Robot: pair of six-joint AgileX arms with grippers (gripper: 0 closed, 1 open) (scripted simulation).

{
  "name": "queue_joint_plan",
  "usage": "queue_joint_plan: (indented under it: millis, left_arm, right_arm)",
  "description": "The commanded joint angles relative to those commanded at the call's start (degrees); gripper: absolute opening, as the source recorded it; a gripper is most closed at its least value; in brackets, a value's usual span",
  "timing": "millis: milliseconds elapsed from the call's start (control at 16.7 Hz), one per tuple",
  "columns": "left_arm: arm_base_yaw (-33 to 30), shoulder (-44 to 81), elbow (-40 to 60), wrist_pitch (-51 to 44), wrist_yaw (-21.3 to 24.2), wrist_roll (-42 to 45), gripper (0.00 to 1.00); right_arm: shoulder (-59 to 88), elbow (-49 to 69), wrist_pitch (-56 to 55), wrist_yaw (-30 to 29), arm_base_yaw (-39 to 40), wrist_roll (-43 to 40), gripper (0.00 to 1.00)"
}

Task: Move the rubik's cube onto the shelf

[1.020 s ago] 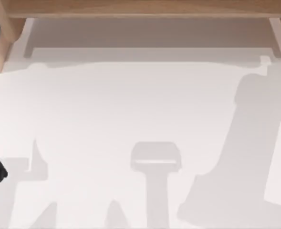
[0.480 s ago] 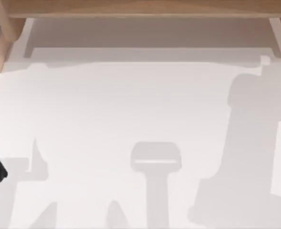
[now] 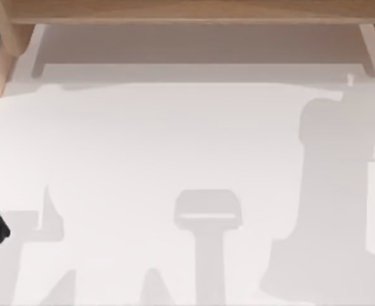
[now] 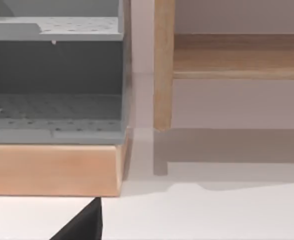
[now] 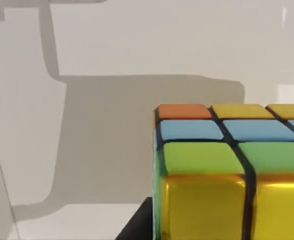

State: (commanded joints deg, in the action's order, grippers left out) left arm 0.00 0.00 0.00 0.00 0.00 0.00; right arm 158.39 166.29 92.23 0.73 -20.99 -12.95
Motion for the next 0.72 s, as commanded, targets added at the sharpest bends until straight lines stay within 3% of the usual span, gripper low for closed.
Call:
queue_joint_plan:
  millis: [300,720]
  left_arm:
    - [0.0,0.0,0.0,0.0,0.0,0.0,1.0]
    - [0.0,0.0,0.0,0.0,0.0,0.0,1.0]
  right_arm:
    - [-1.54,-1.55,0.22,-0.18,-0.45,-0.83,0.0]
    - [-21.53,-19.0,-1.63,-2.0,5.82,-10.37,0.0]
